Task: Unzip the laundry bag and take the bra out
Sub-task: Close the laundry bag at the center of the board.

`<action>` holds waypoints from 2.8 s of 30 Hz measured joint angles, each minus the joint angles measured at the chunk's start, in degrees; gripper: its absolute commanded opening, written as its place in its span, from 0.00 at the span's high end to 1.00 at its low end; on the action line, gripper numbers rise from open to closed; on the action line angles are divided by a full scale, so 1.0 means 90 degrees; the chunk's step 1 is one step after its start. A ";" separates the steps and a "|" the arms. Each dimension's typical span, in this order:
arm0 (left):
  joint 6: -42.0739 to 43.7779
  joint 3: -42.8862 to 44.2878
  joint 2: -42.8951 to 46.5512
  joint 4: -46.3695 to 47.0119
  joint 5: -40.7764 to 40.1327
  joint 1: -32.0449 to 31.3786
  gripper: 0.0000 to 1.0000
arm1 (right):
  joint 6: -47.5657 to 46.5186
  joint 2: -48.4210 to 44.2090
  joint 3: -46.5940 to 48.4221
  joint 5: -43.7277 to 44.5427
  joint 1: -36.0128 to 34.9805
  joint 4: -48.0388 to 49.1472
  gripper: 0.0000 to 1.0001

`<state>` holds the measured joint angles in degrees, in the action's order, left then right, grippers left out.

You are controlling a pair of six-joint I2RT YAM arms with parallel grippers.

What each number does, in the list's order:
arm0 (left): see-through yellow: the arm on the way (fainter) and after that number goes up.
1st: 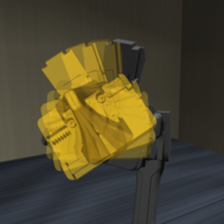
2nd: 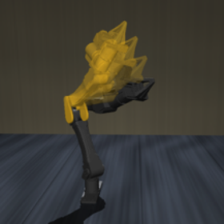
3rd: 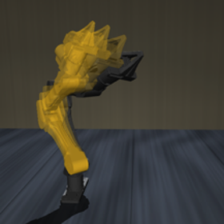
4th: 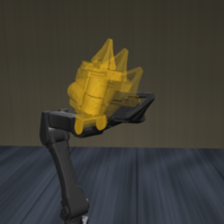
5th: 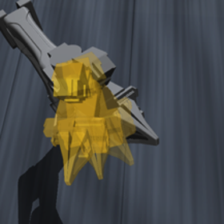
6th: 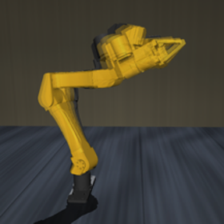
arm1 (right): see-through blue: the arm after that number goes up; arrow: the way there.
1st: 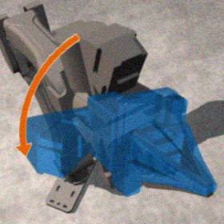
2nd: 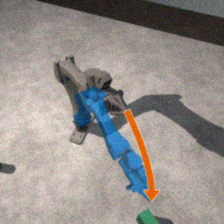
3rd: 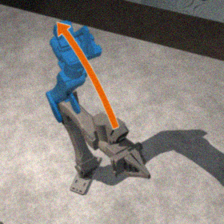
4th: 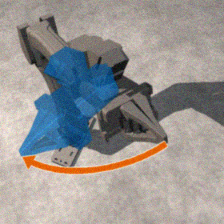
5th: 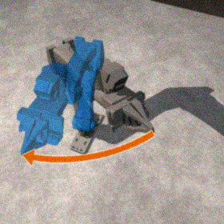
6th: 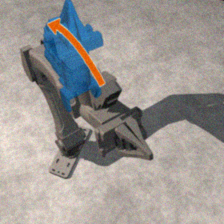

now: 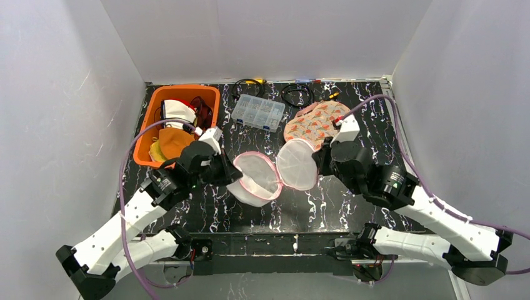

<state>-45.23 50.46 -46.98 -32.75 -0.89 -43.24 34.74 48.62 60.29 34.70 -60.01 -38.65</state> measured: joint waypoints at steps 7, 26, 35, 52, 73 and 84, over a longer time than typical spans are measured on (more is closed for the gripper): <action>0.0223 0.0644 -0.0937 -0.0338 0.0418 -0.0002 1.00 | -0.0661 0.0644 0.0466 0.0350 0.0000 -0.0461 0.99; -0.0350 -0.0750 -0.1586 0.1445 0.1360 -0.0134 1.00 | -0.1382 0.1044 0.0617 0.1445 0.0000 -0.1440 0.99; -0.0369 -0.0777 -0.1688 0.1753 0.1360 -0.0134 1.00 | -0.1358 0.1773 0.1010 0.2382 -0.0338 -0.1515 0.99; -0.0546 -0.1513 -0.1649 0.2125 0.1350 -0.0134 1.00 | -0.1239 0.3266 0.1314 0.2982 -0.2467 -0.0709 0.89; -0.0226 -0.1549 -0.0770 0.1188 0.0583 -0.0134 0.50 | -0.1059 0.3490 0.1241 0.3674 -0.2472 -0.0843 0.99; 0.0284 -0.0750 -0.1552 0.0867 -0.0257 -0.0131 0.41 | -0.1073 0.3432 0.1241 0.3810 -0.2472 -0.1069 0.99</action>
<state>-42.68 43.70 -60.95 -24.95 -3.20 -44.42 25.08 79.50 71.46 68.99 -82.26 -48.27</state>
